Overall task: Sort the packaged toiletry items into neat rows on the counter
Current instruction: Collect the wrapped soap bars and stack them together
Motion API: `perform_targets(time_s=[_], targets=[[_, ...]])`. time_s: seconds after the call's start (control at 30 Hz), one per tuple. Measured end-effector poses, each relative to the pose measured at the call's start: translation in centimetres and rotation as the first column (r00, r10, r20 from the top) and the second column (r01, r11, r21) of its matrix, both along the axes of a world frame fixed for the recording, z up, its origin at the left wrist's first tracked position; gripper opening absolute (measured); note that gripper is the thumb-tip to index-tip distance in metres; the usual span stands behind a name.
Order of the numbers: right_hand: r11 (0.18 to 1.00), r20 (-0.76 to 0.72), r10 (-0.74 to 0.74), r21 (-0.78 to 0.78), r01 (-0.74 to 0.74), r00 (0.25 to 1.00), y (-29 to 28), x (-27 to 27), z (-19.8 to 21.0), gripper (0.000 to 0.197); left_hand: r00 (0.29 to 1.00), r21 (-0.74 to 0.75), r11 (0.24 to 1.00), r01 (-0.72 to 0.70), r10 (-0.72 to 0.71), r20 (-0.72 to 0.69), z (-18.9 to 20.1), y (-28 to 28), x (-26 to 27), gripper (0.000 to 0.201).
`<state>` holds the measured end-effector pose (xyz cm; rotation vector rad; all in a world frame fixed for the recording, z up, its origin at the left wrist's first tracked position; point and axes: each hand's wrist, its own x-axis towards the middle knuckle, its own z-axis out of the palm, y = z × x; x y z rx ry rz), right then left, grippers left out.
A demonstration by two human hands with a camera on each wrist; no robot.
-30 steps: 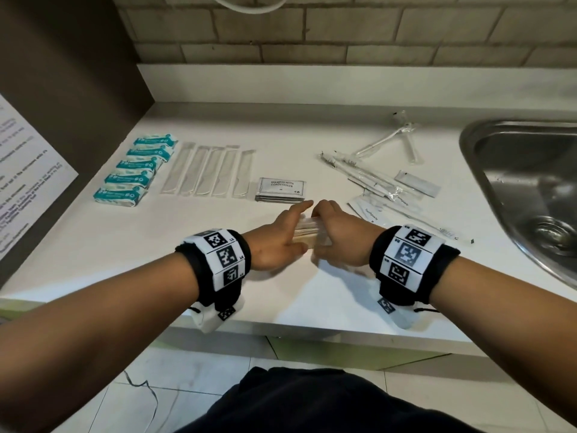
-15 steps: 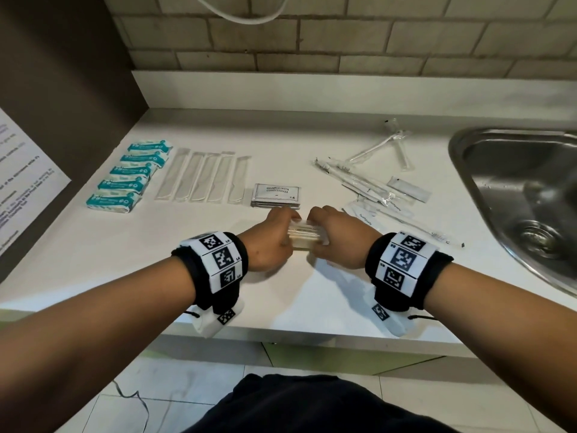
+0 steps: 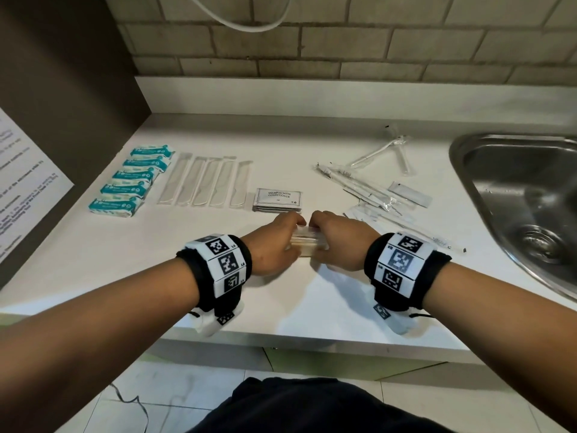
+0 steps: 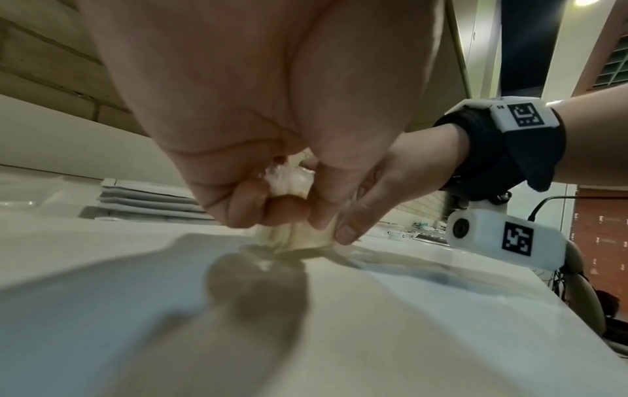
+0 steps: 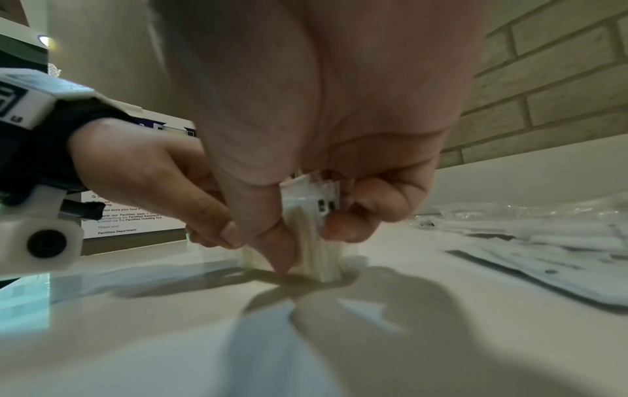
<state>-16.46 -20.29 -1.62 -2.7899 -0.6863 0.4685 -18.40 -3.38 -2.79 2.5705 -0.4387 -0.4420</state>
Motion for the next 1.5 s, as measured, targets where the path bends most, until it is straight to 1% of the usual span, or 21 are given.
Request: perform_targets(time_s=[0.1,0.2,0.3,0.5,0.67,0.77,0.9,0.97,1.03,1.07,1.17,1.23,1.3,1.4,1.47,1.5], targets=[[1.000,0.010,0.020,-0.010,-0.020,1.000,-0.1,-0.2,-0.5,0.042,0.999,0.045,0.999,0.025,-0.023,-0.037,-0.1,0.3,-0.3,0.058],[0.999,-0.014,0.037,-0.022,-0.037,0.999,0.0,-0.6,-1.1,0.043,0.994,0.085,0.995,0.052,-0.043,-0.097,-0.6,0.0,-0.8,0.054],[0.999,-0.048,0.030,-0.029,-0.031,0.998,0.3,-0.5,-1.2,0.042,0.991,0.063,0.998,0.013,-0.004,-0.132,-0.9,-0.5,-0.9,0.048],[1.000,-0.097,0.012,0.014,-0.011,0.995,0.3,0.1,-0.8,0.042,0.994,0.056,0.998,-0.042,0.047,-0.102,-0.8,-0.9,-0.4,0.043],[0.996,-0.118,0.021,0.085,-0.011,0.993,0.1,0.7,0.3,0.034,0.993,0.020,0.999,-0.041,0.043,-0.106,-0.2,-0.5,0.1,0.039],[0.998,-0.111,0.041,0.060,-0.034,0.993,0.1,1.5,1.7,0.029,0.994,-0.035,0.999,-0.002,-0.001,-0.106,1.0,0.1,0.6,0.038],[0.997,-0.118,0.073,0.014,-0.071,0.990,0.7,3.8,5.2,0.032,0.999,-0.028,1.000,-0.005,0.004,-0.043,4.3,1.7,2.8,0.036],[0.997,-0.103,0.067,0.038,-0.063,0.992,1.3,5.4,7.1,0.036,0.999,-0.049,0.998,-0.037,0.036,-0.022,6.3,2.9,4.4,0.040],[0.995,-0.089,0.033,0.095,-0.024,0.996,1.8,7.4,8.8,0.042,0.996,-0.104,0.991,-0.084,0.084,-0.012,8.0,4.2,6.1,0.043],[0.992,-0.098,0.013,0.126,0.000,0.995,1.9,8.3,9.5,0.042,0.994,-0.140,0.984,-0.109,0.108,-0.018,8.7,4.6,6.9,0.043],[0.978,-0.145,-0.036,0.200,0.065,0.989,2.5,11.1,10.6,0.040,0.984,-0.249,0.952,-0.179,0.167,-0.068,10.0,6.1,9.9,0.050],[0.943,-0.270,-0.071,0.296,0.153,0.960,2.9,13.1,10.4,0.043,0.976,-0.298,0.931,-0.209,0.180,-0.121,10.2,6.8,11.8,0.052],[0.908,-0.382,-0.084,0.351,0.229,0.920,3.4,15.1,9.7,0.044,0.962,-0.356,0.902,-0.245,0.180,-0.206,9.8,7.2,13.7,0.047],[0.903,-0.438,-0.117,0.327,0.280,0.891,4.1,17.1,8.5,0.044,0.933,-0.394,0.863,-0.317,0.211,-0.290,8.3,7.4,15.9,0.034],[0.913,-0.482,-0.128,0.283,0.292,0.867,4.7,18.0,7.7,0.044,0.917,-0.351,0.872,-0.340,0.225,-0.331,7.2,7.5,16.9,0.032],[0.921,-0.503,-0.139,0.251,0.298,0.853,5.0,18.6,7.0,0.044,0.912,-0.308,0.890,-0.335,0.225,-0.343,6.7,7.6,17.6,0.032]])
